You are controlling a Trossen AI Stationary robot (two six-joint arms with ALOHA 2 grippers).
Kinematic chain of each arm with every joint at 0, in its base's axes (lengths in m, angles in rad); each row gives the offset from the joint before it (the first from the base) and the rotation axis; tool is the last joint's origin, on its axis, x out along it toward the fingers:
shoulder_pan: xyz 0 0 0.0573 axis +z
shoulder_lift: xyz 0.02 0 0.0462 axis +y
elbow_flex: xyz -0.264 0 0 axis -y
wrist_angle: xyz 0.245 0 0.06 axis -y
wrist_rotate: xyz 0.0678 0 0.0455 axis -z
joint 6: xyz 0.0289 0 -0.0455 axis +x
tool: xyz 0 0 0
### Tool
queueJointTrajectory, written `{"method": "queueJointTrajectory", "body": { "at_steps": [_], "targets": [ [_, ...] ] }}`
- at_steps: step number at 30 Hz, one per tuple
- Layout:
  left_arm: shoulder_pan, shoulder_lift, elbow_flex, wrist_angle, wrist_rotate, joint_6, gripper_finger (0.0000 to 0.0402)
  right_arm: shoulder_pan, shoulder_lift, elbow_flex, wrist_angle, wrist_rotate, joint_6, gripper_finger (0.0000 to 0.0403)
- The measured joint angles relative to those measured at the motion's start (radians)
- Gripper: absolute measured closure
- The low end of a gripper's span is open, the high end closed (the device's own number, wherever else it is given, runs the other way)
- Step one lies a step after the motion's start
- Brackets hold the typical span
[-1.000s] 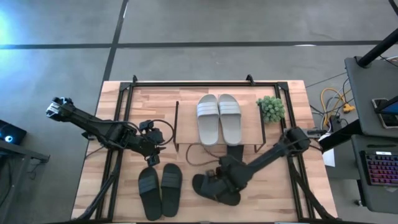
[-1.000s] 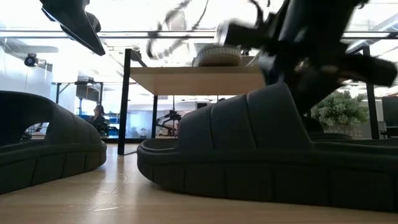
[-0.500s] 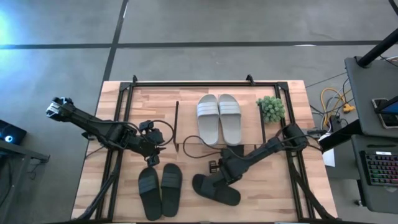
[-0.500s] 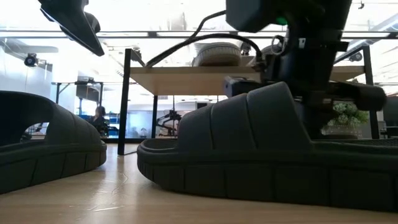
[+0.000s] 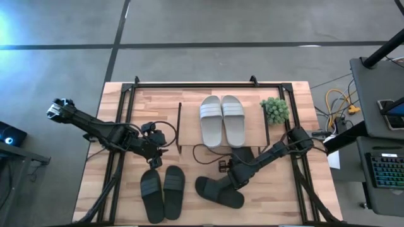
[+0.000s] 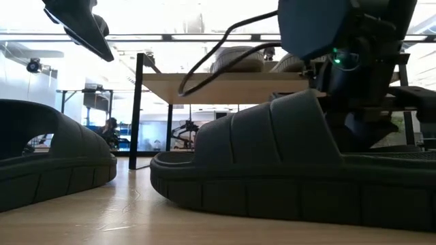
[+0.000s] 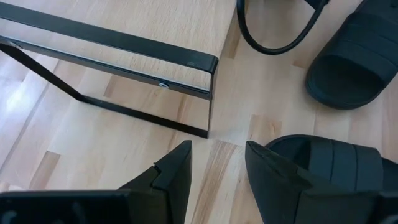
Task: Pick and place slides into the shelf
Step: Put the right black slide under the shelf
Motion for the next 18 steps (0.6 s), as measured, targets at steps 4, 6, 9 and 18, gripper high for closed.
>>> {"method": "queueJointTrajectory", "body": {
  "at_steps": [4, 6, 9, 18],
  "targets": [
    [0.0, 0.0, 0.0, 0.0, 0.0, 0.0, 0.0267, 0.001, 0.0, -0.011, -0.026, 0.028, 0.041, 0.0349],
    [0.0, 0.0, 0.0, 0.0, 0.0, 0.0, 0.0267, 0.0, 0.0, -0.012, -0.048, 0.034, 0.067, 0.0349],
    [0.0, 0.0, 0.0, 0.0, 0.0, -0.001, 0.0267, 0.0, 0.0, -0.016, -0.055, 0.082, 0.094, 0.0349],
    [-0.001, 0.0, 0.0, 0.0, -0.003, -0.001, 0.0267, 0.009, 0.001, 0.003, -0.047, 0.217, 0.059, 0.0349]
  ]
}}
